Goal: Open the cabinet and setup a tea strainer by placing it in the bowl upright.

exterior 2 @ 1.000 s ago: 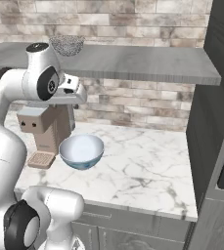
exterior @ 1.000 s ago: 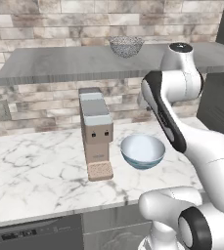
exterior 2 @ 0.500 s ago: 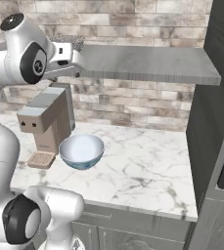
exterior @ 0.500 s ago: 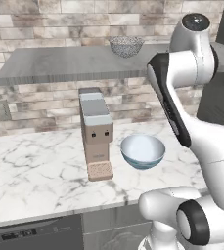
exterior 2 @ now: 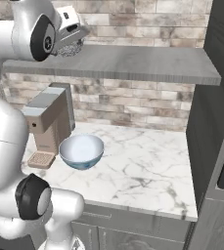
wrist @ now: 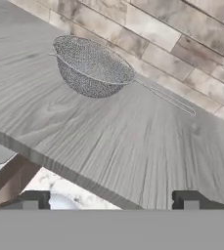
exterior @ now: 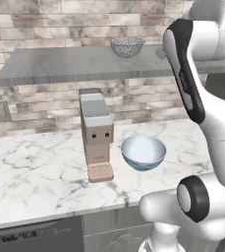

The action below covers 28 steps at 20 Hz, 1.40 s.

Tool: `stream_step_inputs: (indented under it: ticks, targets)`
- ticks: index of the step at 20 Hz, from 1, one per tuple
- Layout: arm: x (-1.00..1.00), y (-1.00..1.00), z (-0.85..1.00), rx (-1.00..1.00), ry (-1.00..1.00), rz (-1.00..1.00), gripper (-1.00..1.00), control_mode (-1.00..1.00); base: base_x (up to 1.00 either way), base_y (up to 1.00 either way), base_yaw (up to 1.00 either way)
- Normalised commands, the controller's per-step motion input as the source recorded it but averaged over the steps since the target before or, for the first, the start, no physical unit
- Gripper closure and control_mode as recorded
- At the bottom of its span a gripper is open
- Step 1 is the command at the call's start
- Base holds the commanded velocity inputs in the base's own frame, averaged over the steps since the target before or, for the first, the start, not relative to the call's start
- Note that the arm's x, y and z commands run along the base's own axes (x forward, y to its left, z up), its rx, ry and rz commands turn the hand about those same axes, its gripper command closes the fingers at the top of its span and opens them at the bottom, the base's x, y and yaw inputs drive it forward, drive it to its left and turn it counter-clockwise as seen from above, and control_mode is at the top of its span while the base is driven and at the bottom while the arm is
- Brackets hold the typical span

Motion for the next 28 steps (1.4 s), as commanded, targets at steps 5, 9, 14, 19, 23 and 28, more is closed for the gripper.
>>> stream_step_inputs:
  ticks: [5,9,14,19,23,28]
  targets:
    - [0.38,-0.22,0.06,0.23,0.34,0.13,-1.0,-1.0,0.0,0.0,0.0]
    - [0.78,-0.14,0.15,0.08,0.23,0.06,-1.0,-1.0,0.0,0.0,0.0]
    - [0.74,-0.08,0.19,-0.09,0.19,0.05,-1.0,-1.0,0.0,0.0,0.0]
    - [0.47,0.0,0.0,-0.18,0.03,0.11,-1.0,-1.0,0.0,0.0,0.0]
    - [0.38,-0.07,0.0,-0.16,0.01,0.17,-1.0,-1.0,0.0,0.0,0.0]
    - [0.39,-0.14,0.0,-0.13,0.04,0.19,-1.0,-1.0,0.0,0.0,0.0]
